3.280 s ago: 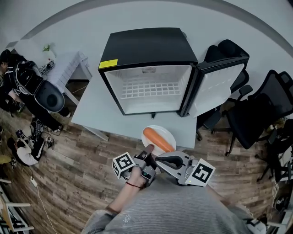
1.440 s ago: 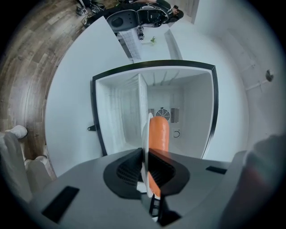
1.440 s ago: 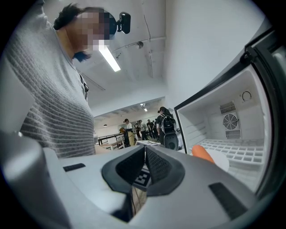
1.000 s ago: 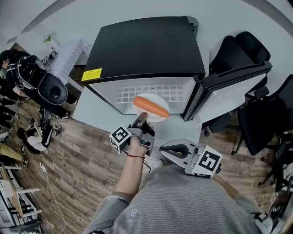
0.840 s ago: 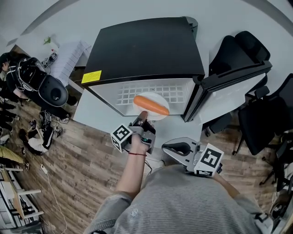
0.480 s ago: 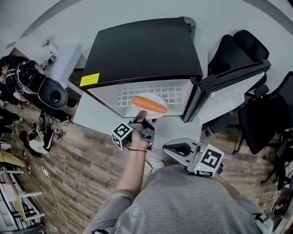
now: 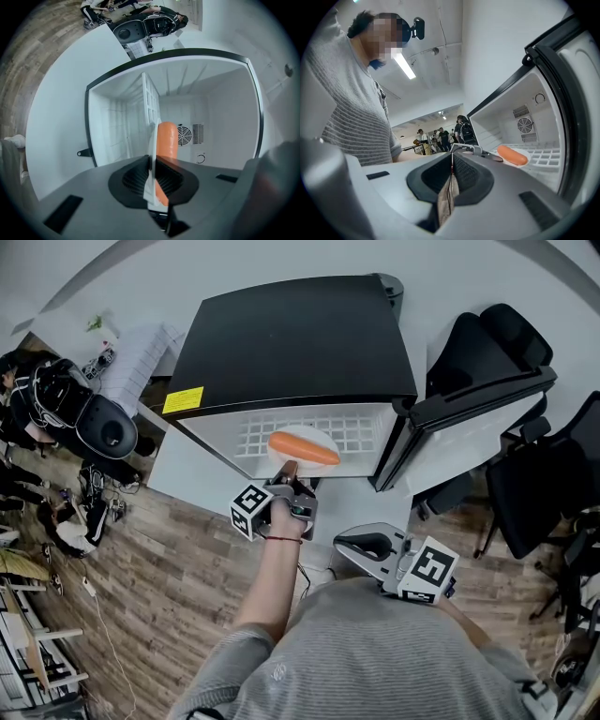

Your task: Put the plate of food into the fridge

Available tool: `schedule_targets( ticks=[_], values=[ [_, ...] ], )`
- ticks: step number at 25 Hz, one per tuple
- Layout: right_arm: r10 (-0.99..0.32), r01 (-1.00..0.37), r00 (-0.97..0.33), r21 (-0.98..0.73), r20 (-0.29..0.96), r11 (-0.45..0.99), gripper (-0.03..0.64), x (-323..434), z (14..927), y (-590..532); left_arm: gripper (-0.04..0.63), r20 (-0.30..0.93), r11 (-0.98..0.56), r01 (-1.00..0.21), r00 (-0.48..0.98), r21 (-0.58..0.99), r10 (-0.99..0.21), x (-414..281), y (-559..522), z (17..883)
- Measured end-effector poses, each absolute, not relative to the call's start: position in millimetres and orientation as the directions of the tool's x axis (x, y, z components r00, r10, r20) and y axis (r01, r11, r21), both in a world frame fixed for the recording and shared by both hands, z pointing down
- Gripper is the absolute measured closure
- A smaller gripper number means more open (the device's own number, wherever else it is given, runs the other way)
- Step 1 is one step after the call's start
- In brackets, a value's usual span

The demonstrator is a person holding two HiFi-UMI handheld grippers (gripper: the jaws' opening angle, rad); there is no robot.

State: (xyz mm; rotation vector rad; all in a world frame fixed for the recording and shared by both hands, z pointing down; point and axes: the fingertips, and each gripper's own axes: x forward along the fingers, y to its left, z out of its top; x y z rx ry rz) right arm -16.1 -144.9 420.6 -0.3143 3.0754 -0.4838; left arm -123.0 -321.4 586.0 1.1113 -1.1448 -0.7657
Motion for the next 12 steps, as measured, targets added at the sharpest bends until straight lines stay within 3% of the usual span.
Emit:
schedule_targets(
  ticks=[12],
  values=[
    [-0.201, -0.199, -0.979, -0.298, 0.026, 0.933, 0.601, -11.7, 421.4, -145.5, 0.56, 0.315, 0.306, -0.074, 0.25, 0.949, -0.916, -122.1, -338.5, 586.4]
  ],
)
